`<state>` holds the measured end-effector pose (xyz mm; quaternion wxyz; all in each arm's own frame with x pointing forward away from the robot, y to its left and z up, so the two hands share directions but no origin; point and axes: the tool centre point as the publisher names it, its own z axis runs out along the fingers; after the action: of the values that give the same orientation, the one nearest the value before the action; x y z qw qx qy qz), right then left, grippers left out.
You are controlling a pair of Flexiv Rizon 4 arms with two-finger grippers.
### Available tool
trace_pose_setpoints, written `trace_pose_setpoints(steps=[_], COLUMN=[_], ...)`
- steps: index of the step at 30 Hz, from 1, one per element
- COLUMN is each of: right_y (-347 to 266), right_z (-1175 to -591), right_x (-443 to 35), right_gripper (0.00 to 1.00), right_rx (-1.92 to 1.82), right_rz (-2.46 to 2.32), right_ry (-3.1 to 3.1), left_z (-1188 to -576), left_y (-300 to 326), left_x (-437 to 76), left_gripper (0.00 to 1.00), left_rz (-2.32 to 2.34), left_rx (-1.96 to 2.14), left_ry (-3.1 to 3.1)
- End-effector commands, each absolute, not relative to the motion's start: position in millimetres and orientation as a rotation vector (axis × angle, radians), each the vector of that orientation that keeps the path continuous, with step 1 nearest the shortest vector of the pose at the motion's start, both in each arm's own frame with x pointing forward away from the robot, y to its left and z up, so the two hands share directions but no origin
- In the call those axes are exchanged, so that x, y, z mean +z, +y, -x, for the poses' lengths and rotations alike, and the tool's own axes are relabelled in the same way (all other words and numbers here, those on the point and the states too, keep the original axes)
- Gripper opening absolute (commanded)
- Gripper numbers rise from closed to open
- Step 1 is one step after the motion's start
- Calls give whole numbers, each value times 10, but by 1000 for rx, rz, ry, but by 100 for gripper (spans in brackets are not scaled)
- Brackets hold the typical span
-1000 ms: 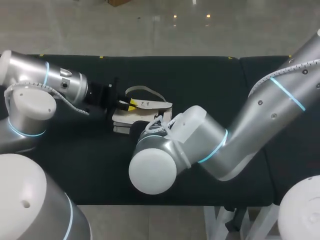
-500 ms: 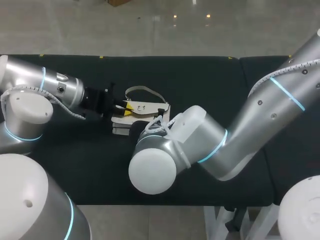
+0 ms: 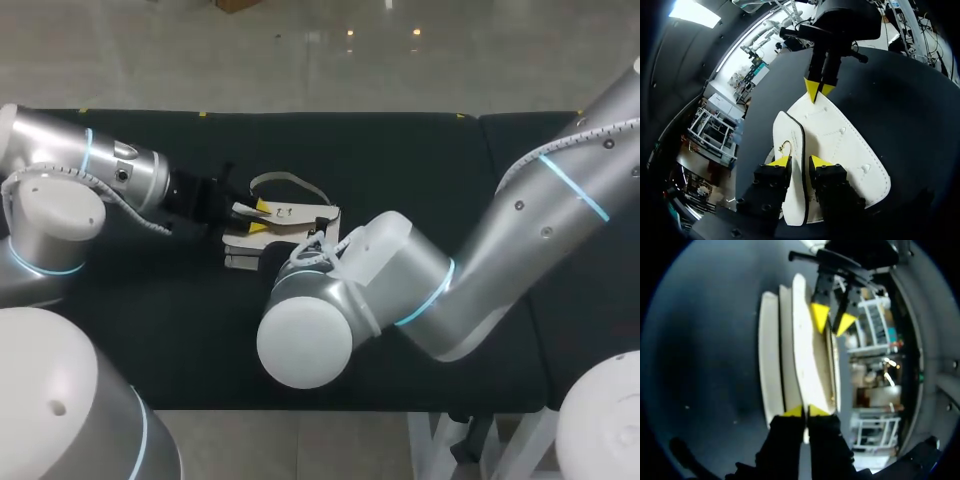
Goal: Pick up the bag, open it, inspect its contents, close it, and place it on the opposite side
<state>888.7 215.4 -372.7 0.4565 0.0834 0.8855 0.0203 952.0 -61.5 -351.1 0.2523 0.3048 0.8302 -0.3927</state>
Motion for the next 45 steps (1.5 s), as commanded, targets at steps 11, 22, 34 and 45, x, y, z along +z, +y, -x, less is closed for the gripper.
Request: trace_pose_setpoints(steps=[11,22,34,45], right_y=[2169,2169,2169,2169], right_z=[-8890,-8890,-8890,-8890], right_x=[-3743,-3743,-3743,-3743], right_gripper=[0,0,0,0], right_rx=[46,46,46,46], right_rz=[-208,-208,-208,-208], right_ry=[2181,2181,2181,2181], left_z=[-9490,-9376,-9428,-9459], left_y=[-687,-693,-544,-742], left_x=[-3528,-3537,-3616,-3617], left_gripper=[0,0,0,0], left_rz=[-868,-944,-885,-966], left_rx=[-1073,-1094,-1046,-1073], left_ry=[2242,2244,2279,2267])
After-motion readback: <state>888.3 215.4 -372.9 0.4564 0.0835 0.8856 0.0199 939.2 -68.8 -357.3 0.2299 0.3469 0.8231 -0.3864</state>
